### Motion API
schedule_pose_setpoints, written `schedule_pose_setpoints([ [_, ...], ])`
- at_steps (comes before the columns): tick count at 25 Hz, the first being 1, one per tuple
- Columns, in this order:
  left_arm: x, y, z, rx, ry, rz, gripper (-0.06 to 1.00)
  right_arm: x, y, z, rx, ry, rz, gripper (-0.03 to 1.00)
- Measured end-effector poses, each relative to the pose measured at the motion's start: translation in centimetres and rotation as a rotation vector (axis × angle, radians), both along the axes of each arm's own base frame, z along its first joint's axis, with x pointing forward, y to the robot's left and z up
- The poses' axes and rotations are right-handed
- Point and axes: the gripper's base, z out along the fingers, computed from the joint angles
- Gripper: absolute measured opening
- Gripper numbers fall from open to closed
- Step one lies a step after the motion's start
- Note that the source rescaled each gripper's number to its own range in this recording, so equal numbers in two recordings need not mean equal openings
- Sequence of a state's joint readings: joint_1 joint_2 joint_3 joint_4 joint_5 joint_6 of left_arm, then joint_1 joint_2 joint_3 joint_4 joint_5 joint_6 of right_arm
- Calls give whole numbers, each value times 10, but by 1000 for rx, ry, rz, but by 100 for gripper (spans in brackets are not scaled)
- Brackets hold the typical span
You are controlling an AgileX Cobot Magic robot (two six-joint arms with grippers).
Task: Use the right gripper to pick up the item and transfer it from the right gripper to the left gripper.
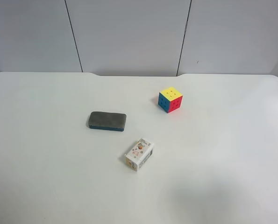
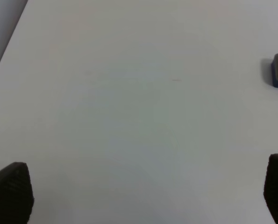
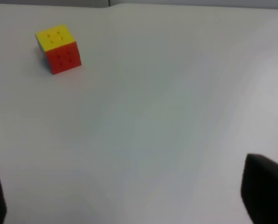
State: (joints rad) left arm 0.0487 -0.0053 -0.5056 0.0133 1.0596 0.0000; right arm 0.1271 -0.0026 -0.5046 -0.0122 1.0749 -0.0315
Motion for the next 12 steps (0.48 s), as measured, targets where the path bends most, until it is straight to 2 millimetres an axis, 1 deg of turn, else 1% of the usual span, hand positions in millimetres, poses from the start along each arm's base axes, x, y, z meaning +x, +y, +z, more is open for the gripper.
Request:
schedule_pose_setpoints([
  [12,0,0,0,3,-2,-6,100,0,0,0,0,0,0,100],
])
